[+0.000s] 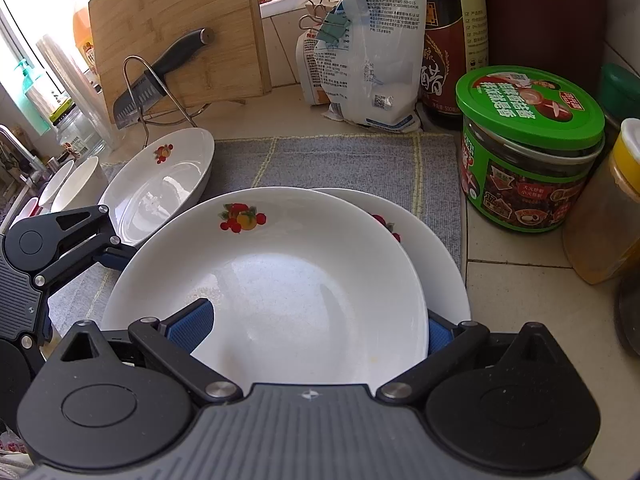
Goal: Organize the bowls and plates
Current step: 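Lower the held fruit-print plate with the right tool onto the stained plate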
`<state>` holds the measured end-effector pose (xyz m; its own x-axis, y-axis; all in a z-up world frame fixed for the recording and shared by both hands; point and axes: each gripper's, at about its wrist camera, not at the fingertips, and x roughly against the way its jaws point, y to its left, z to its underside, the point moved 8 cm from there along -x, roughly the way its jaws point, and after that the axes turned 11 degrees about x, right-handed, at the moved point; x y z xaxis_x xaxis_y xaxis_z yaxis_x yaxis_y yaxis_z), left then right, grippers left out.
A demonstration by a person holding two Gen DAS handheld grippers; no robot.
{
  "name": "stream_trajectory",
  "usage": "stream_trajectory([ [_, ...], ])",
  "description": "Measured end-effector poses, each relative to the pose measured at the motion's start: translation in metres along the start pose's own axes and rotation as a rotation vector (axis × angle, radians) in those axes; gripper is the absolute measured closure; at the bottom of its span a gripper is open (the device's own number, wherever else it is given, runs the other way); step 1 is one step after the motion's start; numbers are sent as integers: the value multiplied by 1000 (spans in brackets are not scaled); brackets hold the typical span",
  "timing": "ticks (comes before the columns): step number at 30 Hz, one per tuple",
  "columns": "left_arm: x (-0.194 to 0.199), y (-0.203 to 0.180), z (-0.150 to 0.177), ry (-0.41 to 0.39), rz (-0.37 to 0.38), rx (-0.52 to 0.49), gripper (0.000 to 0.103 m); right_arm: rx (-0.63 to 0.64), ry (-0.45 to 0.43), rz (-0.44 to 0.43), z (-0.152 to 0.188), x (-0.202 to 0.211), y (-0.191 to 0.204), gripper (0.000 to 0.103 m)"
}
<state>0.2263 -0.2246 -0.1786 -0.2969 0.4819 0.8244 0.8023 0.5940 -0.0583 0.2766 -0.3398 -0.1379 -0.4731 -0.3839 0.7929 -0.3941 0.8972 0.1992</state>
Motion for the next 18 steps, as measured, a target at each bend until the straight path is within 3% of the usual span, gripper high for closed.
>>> stream_trajectory([
  [18, 1, 0, 0, 8, -19, -18, 1, -14, 14, 21, 1, 1, -2, 0],
])
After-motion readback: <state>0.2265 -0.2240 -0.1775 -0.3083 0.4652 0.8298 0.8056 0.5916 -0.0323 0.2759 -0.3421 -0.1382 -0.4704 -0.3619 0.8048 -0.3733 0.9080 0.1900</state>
